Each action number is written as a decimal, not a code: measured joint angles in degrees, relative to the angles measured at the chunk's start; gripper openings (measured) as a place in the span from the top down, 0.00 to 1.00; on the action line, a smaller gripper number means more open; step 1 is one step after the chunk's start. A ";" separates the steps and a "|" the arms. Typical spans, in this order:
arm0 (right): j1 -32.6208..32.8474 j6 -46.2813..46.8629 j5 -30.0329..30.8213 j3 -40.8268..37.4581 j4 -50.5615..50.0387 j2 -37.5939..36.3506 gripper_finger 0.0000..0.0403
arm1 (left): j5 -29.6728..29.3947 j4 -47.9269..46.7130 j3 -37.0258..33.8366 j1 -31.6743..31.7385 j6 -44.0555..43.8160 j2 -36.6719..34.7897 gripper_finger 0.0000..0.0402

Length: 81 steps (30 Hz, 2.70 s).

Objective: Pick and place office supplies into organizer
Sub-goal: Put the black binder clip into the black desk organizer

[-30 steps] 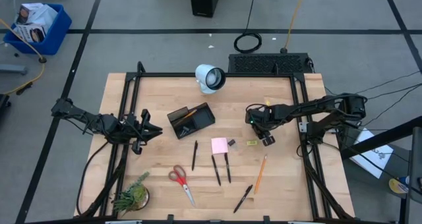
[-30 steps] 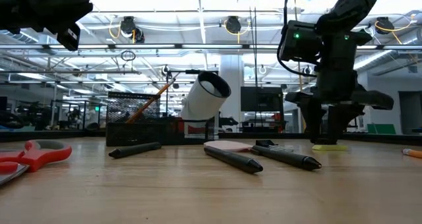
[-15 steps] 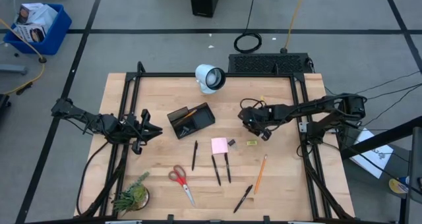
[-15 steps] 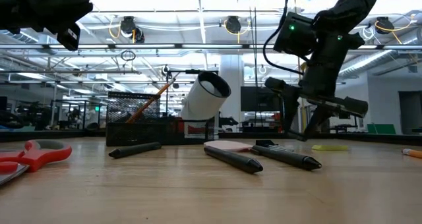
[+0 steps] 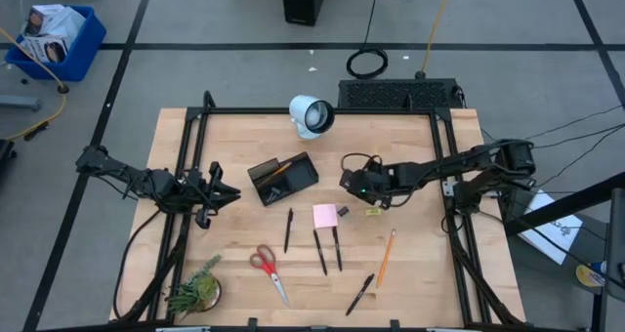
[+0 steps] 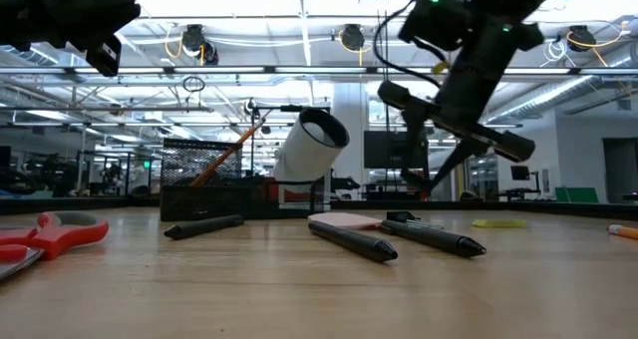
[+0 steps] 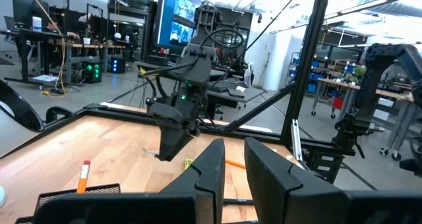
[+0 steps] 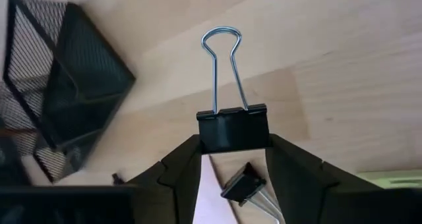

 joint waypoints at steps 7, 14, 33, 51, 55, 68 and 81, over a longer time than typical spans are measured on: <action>1.25 -5.33 -0.22 11.82 -7.66 9.82 0.62 | 0.00 0.00 0.02 0.00 0.00 0.00 0.84; 3.29 -12.45 0.97 25.88 -14.58 18.36 0.62 | 0.00 -0.01 0.02 0.01 0.00 0.00 0.84; 6.14 -27.79 8.65 54.40 -21.12 36.50 0.62 | 0.00 -0.02 0.02 -0.01 0.00 0.00 0.84; 5.88 -42.19 11.76 62.84 -13.20 43.00 0.61 | 0.00 0.02 0.02 0.01 0.00 -0.02 0.84; 5.15 -42.27 12.03 62.84 -12.23 43.82 0.61 | 0.00 0.02 0.02 0.01 0.02 -0.02 0.84; 4.31 -45.15 12.86 62.81 -9.93 46.74 0.44 | 0.00 -0.01 0.02 -0.01 0.01 0.00 0.84; 9.46 -18.08 17.86 62.73 -33.20 41.37 0.36 | 0.00 0.00 0.02 0.01 0.04 0.00 0.84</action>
